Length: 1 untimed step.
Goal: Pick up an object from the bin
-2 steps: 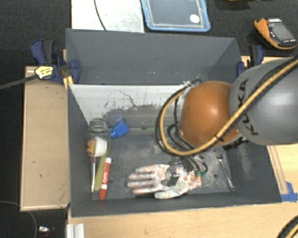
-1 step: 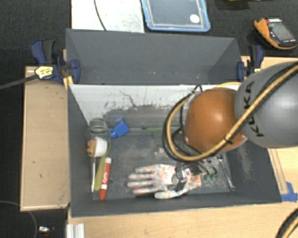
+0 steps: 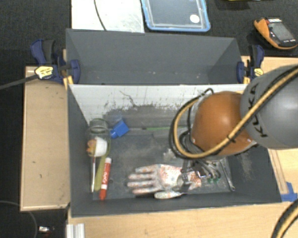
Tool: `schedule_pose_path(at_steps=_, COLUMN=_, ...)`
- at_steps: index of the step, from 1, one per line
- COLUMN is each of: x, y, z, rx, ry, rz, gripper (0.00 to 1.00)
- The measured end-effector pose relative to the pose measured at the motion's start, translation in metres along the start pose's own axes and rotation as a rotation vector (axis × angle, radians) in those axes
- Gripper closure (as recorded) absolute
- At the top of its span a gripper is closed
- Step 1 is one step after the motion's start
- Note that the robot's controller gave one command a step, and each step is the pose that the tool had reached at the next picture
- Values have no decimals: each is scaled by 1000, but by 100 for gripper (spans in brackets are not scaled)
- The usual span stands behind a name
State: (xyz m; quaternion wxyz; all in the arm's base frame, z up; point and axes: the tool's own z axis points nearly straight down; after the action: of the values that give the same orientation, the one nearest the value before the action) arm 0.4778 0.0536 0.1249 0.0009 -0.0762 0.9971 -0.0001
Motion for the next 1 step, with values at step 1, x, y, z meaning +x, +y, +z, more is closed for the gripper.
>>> schedule_pose_path(at_steps=1, x=-3, y=-10, z=56, rx=-2, ry=-13, rz=-156, gripper=0)
